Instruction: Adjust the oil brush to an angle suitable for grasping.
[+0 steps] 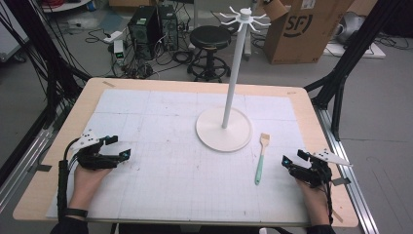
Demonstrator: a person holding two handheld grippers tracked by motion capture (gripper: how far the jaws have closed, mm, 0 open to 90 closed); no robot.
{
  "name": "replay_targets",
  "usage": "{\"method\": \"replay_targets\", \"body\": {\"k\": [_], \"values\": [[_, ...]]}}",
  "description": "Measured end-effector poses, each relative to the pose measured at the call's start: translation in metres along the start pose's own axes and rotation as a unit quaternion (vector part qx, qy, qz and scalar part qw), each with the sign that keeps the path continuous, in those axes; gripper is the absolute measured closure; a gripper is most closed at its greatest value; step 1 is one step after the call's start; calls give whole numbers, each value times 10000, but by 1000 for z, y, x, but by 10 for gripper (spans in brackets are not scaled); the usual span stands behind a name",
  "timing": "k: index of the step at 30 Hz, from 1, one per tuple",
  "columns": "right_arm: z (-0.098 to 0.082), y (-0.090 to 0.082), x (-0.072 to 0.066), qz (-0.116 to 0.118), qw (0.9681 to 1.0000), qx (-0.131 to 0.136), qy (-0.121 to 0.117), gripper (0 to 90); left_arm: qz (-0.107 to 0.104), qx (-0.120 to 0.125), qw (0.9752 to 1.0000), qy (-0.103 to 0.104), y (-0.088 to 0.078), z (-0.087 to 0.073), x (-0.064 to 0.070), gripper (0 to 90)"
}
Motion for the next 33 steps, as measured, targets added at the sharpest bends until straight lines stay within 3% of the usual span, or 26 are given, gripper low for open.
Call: {"method": "replay_targets", "body": {"k": [17, 25, 28, 30, 33], "values": [[0, 2, 1, -29, 10000, -70, 56, 252, 60, -13, 10000, -53, 0, 0, -1, 177], [1, 3, -2, -75, 9998, -129, -133, 269, 81, -14, 9999, -81, 0, 0, -1, 180], [2, 4, -4, 70, 9995, -241, -211, 321, 75, -16, 9999, -74, 0, 0, -1, 181], [4, 4, -8, 385, 9980, -349, -366, 437, 75, -22, 9999, -67, 0, 0, -1, 183], [5, 5, -12, 542, 9966, -405, -480, 481, 77, -18, 9999, -61, 0, 0, -1, 183]]}}
Point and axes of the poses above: each handheld gripper's, and its own axes: y roughly forward along the jaws, z roughly out of its top, x roughly to its right, the point moved 1 cm from there along y, roughly forward along the jaws, and after that the axes turned 10 degrees about x, right-handed, at the moved point
